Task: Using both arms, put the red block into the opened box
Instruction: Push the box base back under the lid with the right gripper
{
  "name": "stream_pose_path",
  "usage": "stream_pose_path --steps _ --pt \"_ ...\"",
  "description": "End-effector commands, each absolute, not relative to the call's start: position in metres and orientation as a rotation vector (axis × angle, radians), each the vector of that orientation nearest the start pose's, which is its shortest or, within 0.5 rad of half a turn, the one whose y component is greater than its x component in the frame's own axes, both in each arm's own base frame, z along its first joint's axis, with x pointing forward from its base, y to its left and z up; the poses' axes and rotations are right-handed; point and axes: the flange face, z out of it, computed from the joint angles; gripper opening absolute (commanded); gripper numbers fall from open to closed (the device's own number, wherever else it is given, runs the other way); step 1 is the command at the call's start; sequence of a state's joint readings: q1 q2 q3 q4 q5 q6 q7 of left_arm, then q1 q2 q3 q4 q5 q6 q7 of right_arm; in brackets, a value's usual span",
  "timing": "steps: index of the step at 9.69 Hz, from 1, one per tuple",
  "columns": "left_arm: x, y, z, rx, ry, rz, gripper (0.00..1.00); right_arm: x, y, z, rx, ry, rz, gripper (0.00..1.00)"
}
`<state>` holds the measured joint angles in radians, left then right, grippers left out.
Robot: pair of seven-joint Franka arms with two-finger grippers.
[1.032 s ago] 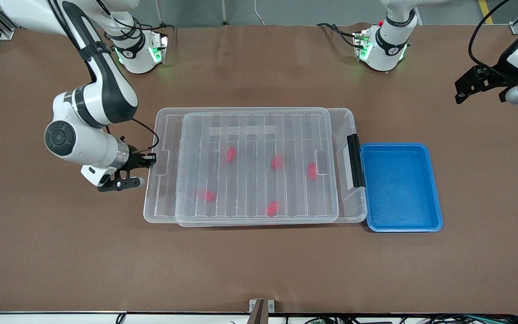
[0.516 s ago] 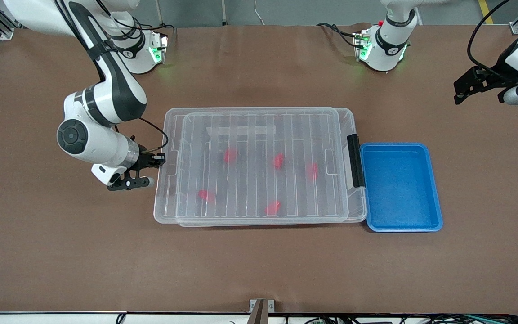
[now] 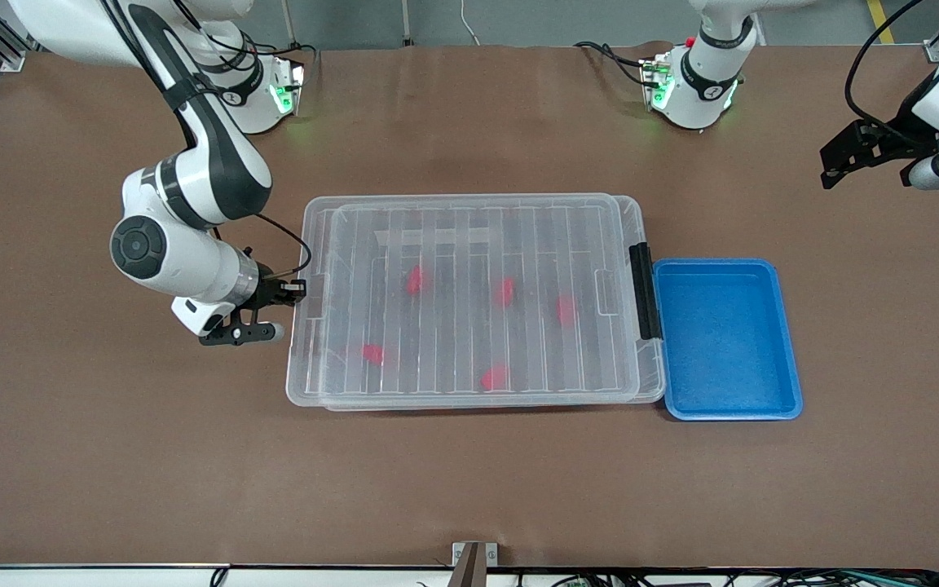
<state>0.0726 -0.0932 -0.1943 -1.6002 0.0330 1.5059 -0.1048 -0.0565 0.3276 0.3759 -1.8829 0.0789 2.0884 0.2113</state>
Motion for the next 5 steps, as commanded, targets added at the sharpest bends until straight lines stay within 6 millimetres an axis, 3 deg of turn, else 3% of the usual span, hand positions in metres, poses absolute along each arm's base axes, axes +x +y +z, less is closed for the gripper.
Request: stream_pose_path --steps 1,2,3,5 --pt "0.516 -0.067 0.638 -3.104 0.019 0.056 1.0 0.589 0.189 0.333 -2.95 -0.048 0.224 0.05" --pt "0.516 -0.067 0.638 -3.106 0.019 0.056 1.0 0.595 0.173 0.339 -2.959 -0.026 0.224 0.62" --pt "0.516 -0.067 0.638 -3.104 0.019 0.056 1.0 0.597 0.157 0.351 -2.975 -0.011 0.252 1.0" --pt "0.516 -0.067 0.638 -3.106 0.019 0.056 1.0 0.608 0.107 0.421 -3.037 0.066 0.26 1.0"
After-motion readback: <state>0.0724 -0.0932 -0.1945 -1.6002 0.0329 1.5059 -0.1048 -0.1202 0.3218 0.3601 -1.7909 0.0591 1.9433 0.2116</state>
